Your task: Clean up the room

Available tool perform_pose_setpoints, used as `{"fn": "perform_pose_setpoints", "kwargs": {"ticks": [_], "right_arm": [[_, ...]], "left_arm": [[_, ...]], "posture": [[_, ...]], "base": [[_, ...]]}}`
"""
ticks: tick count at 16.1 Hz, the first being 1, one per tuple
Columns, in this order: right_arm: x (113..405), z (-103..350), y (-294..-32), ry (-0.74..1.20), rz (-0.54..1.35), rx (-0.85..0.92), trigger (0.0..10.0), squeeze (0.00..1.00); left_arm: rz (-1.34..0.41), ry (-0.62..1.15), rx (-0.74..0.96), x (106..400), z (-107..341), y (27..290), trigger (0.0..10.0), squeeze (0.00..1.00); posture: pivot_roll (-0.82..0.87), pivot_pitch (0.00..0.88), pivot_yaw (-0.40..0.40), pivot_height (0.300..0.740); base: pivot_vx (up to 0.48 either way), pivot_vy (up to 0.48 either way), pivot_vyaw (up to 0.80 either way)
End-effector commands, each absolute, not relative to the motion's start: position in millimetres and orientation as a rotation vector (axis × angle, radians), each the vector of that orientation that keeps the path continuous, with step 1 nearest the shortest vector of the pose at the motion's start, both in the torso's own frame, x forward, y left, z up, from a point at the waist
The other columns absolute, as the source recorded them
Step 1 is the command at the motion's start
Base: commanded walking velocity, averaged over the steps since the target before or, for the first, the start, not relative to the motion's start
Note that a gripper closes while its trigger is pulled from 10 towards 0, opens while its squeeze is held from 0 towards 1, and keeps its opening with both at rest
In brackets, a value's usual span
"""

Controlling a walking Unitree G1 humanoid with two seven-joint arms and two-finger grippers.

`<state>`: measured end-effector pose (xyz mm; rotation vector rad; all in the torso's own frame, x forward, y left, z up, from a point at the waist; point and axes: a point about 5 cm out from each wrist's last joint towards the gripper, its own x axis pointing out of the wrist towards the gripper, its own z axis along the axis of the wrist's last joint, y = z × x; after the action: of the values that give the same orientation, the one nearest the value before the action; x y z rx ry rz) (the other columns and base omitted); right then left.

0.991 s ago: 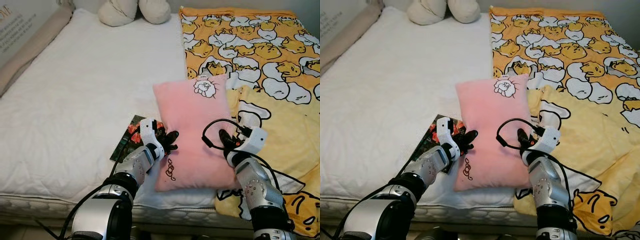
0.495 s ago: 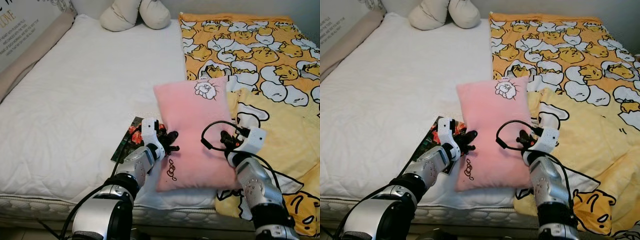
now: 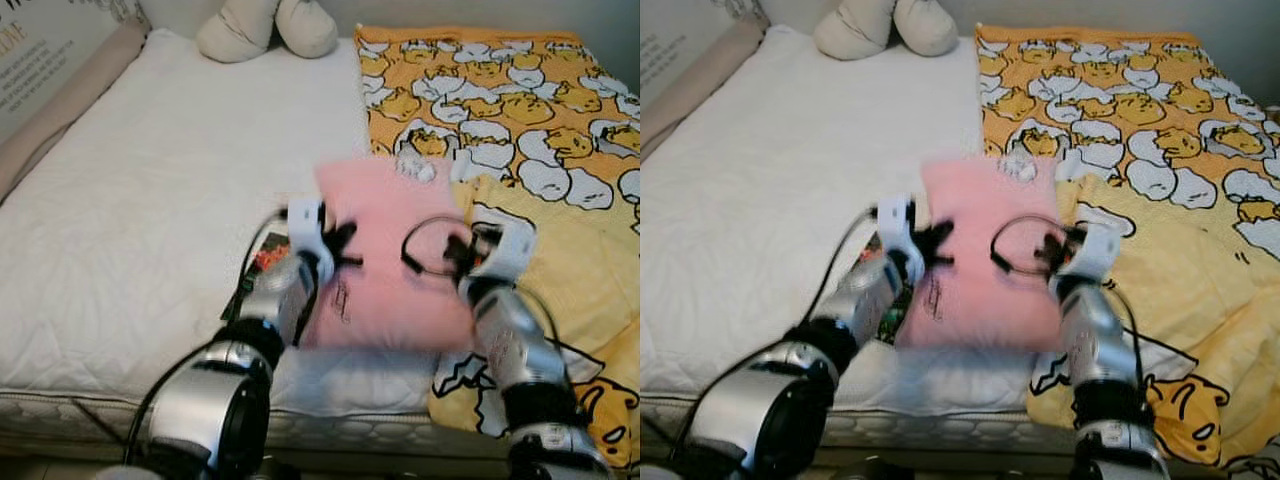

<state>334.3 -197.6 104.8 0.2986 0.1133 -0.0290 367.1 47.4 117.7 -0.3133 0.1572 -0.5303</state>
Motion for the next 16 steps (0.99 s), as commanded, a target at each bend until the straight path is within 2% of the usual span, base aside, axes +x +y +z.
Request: {"fn": "perform_pose_setpoints", "kwargs": {"ticks": [1, 4, 7, 12, 16], "right_arm": [[340.1, 132.6, -206.9, -0.004, -0.056, 0.242, 0.0, 0.00], [345.2, 172.3, -216.5, -0.142, -0.080, 0.149, 0.0, 0.00], [345.7, 171.0, -217.1, -0.132, -0.082, 0.153, 0.0, 0.00], [341.7, 147.0, -205.3, -0.055, -0.050, 0.154, 0.0, 0.00], [342.6, 143.7, -216.2, -0.039, -0.055, 0.131, 0.0, 0.00]], "left_arm": [[-0.526, 0.034, -0.261, 377.4, 144.2, 54.2, 0.0, 0.00], [-0.493, -0.138, -0.156, 383.9, 173.3, 68.3, 0.0, 0.00], [-0.434, -0.158, -0.132, 383.1, 171.3, 83.2, 0.0, 0.00], [-0.394, -0.132, -0.091, 381.2, 162.0, 91.5, 0.0, 0.00], [-0.338, -0.060, -0.110, 379.0, 146.6, 94.5, 0.0, 0.00]], "posture": [[-0.12, 0.000, 0.051, 0.740], [-0.12, 0.000, 0.042, 0.740], [-0.10, 0.000, 0.023, 0.740], [-0.08, 0.000, 0.013, 0.740], [-0.09, 0.000, 0.017, 0.740]], "base": [[0.000, 0.000, 0.00], [0.000, 0.000, 0.00], [0.000, 0.000, 0.00], [0.000, 0.451, 0.00], [0.000, 0.480, 0.00]]}}
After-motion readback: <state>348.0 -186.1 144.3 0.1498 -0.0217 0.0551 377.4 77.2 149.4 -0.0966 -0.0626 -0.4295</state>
